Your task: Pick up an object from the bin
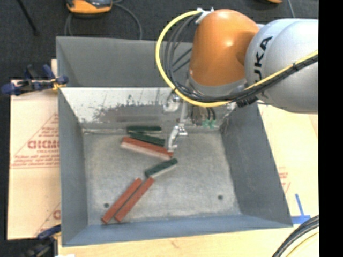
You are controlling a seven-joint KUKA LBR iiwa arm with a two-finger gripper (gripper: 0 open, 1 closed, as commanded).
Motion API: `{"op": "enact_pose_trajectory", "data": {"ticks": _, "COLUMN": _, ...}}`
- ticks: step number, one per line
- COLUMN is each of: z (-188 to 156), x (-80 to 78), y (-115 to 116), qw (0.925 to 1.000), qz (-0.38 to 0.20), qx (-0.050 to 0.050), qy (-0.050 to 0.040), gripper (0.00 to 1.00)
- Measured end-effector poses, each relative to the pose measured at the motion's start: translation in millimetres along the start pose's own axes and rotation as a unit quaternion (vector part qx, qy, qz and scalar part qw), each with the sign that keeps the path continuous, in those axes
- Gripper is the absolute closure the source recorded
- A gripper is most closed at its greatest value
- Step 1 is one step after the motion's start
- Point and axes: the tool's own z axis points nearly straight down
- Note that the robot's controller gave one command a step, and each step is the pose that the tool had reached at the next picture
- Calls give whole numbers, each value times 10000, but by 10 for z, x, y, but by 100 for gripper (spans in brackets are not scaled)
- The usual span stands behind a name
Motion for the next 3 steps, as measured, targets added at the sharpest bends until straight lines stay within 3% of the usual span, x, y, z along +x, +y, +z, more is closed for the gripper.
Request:
{"op": "enact_pose_trajectory", "data": {"ticks": 1, "z": -163, "x": 74, "y": 130, "qw": 9995, "qz": -328, "qx": 18, "qy": 23, "gripper": 0}}
{"op": "enact_pose_trajectory", "data": {"ticks": 2, "z": 184, "x": 261, "y": 353, "qw": 9980, "qz": -635, "qx": -1, "qy": -40, "gripper": 0}}
{"op": "enact_pose_trajectory", "data": {"ticks": 3, "z": 799, "x": 407, "y": 307, "qw": 9970, "qz": -775, "qx": 1, "qy": -15, "gripper": 0}}
